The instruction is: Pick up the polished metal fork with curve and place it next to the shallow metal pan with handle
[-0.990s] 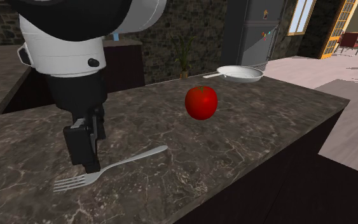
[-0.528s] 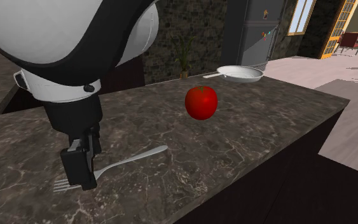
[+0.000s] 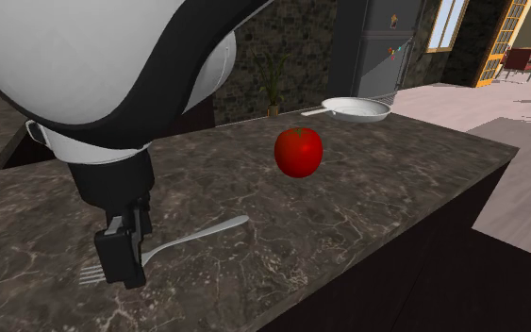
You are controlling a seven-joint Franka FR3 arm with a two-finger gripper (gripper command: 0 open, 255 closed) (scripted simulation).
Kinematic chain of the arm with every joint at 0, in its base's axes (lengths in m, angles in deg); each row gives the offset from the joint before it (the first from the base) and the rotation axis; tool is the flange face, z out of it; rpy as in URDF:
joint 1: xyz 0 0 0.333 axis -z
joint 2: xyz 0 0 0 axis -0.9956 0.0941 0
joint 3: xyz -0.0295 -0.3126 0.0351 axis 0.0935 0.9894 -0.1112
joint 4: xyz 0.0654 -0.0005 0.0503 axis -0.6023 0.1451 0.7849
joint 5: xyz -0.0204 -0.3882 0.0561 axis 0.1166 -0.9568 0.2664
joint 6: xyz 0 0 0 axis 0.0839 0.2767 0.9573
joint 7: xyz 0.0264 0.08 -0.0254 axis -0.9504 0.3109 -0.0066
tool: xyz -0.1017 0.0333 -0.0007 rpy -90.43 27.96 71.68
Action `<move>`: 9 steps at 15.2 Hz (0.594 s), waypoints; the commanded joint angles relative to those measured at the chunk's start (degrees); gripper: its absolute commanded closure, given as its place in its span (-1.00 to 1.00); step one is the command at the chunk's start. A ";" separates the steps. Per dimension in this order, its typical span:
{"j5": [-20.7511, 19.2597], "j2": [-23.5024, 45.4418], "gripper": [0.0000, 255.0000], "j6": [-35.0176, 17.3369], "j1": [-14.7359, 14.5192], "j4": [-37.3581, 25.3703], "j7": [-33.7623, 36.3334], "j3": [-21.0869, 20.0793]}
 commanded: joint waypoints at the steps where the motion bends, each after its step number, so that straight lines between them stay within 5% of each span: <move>1: 0.00 0.00 -1.00 0.00 0.00 0.00 0.00 0.00; 2: 0.00 0.00 1.00 0.00 0.00 0.00 0.00 0.00; 9: -0.04 0.09 1.00 -0.07 -0.07 -0.02 0.09 0.00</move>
